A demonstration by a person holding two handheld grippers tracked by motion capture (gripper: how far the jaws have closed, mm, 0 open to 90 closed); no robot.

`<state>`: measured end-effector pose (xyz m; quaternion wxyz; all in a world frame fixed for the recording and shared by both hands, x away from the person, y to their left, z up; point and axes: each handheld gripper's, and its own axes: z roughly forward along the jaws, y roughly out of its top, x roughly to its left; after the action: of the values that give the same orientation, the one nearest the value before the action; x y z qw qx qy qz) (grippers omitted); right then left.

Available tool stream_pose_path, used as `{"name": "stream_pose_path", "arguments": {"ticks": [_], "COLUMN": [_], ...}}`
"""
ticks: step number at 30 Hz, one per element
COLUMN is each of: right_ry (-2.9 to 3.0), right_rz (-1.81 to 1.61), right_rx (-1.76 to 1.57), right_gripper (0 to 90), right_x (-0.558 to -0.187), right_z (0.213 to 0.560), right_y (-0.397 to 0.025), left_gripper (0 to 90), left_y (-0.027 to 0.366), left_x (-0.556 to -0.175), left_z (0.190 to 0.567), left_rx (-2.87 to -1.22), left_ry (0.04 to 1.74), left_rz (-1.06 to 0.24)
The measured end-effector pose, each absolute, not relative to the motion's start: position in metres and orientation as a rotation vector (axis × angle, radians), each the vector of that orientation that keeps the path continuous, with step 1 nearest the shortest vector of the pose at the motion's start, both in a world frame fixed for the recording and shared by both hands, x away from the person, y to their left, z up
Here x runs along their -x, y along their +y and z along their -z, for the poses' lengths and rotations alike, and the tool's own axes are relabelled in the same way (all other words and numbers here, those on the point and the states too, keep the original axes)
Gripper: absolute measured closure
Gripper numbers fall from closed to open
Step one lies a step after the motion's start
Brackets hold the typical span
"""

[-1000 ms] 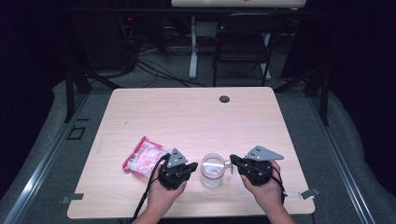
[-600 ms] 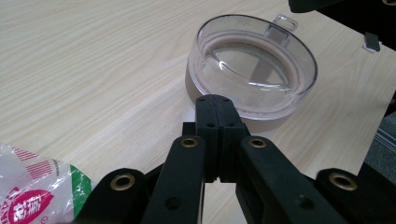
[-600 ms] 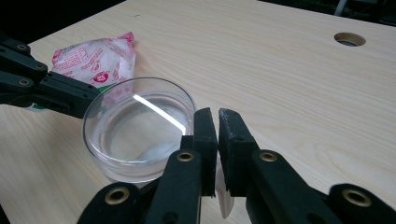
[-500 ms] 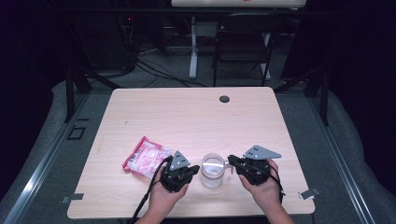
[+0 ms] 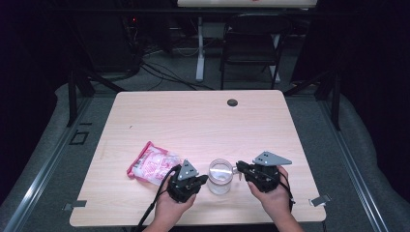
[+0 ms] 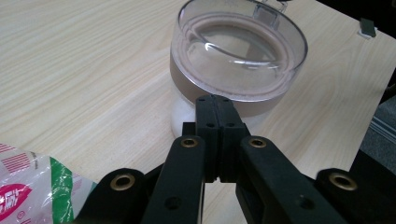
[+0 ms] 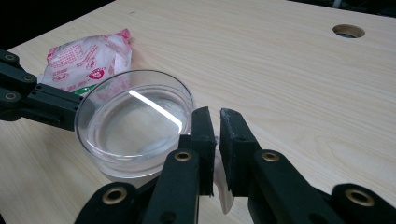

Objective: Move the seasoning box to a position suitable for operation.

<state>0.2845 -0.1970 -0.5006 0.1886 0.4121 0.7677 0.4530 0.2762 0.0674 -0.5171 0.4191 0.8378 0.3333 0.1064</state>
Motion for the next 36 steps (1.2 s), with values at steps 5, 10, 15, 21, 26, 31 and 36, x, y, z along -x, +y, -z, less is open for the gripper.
{"name": "stream_pose_path", "arguments": {"ticks": [5, 10, 15, 21, 26, 31, 36], "right_ry": [2.156, 2.154, 2.152, 2.153, 2.153, 2.181, 2.208], "right_rz": [-1.278, -1.290, -1.291, -1.285, -1.283, -1.302, -1.309], "right_rx": [-1.160, -1.168, -1.170, -1.172, -1.164, -1.111, -1.019], "right_gripper": [84.1, 84.1, 84.2, 83.9, 83.2, 78.1, 68.1], "right_x": [-0.284, -0.284, -0.284, -0.284, -0.284, -0.276, -0.265], "right_z": [0.501, 0.501, 0.502, 0.502, 0.502, 0.496, 0.490], "right_y": [-0.197, -0.197, -0.197, -0.198, -0.198, -0.197, -0.191], "left_gripper": [90.0, 90.0, 90.0, 90.0, 90.0, 90.0, 90.0], "left_y": [0.066, 0.066, 0.065, 0.064, 0.064, 0.063, 0.061], "left_x": [-0.276, -0.277, -0.277, -0.276, -0.276, -0.277, -0.278], "left_z": [0.520, 0.519, 0.517, 0.515, 0.512, 0.508, 0.498], "left_rx": [-2.101, -2.101, -2.090, -2.086, -2.079, -2.070, -2.054], "left_ry": [0.842, 0.842, 0.838, 0.829, 0.831, 0.824, 0.815], "left_rz": [-0.267, -0.255, -0.261, -0.253, -0.251, -0.256, -0.269]}}
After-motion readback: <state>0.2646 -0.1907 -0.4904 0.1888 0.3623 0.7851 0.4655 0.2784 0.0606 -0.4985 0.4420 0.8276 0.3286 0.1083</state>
